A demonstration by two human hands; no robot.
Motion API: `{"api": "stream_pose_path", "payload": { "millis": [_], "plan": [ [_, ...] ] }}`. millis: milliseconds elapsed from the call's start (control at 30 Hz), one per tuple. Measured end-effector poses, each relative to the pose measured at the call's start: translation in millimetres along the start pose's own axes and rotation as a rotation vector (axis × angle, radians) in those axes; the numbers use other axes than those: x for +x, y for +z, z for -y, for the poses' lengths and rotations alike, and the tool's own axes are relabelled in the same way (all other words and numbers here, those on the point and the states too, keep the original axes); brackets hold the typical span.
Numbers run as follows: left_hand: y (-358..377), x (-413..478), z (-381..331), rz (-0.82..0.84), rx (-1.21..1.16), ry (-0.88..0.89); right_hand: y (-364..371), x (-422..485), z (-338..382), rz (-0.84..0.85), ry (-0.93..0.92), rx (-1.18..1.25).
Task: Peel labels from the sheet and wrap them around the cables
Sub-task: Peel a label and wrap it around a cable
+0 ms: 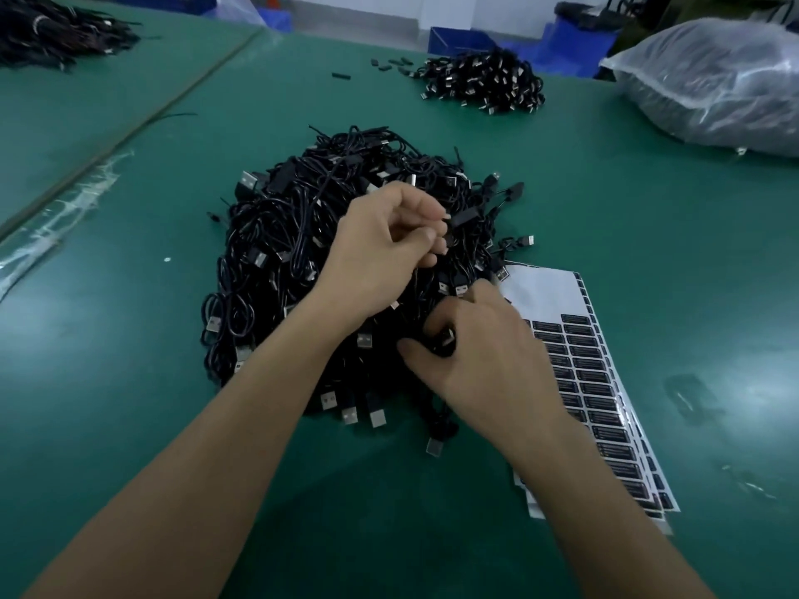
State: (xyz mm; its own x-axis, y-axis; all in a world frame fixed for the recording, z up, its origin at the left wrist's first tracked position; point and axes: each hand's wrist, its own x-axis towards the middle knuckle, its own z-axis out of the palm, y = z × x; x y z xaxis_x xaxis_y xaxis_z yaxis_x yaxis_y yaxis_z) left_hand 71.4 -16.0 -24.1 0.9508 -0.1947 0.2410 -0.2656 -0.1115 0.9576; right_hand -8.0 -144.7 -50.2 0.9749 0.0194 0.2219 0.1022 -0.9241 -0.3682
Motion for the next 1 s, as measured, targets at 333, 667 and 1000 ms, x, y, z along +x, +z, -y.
{"api": "stream_pose_path", "payload": {
  "millis": [333,667,1000],
  "plan": [
    [3,13,8,0.112,0.155,-0.006,-6,10,-15,-0.199,0.169,0.629],
    [5,-2,-26,0.056,0.642,0.641,-42,16,-34,-0.228,0.049,1.318],
    [12,-14,-47,0.367,1.235,0.285,-35,20,-68,0.016,-0.043,0.996]
  ]
}}
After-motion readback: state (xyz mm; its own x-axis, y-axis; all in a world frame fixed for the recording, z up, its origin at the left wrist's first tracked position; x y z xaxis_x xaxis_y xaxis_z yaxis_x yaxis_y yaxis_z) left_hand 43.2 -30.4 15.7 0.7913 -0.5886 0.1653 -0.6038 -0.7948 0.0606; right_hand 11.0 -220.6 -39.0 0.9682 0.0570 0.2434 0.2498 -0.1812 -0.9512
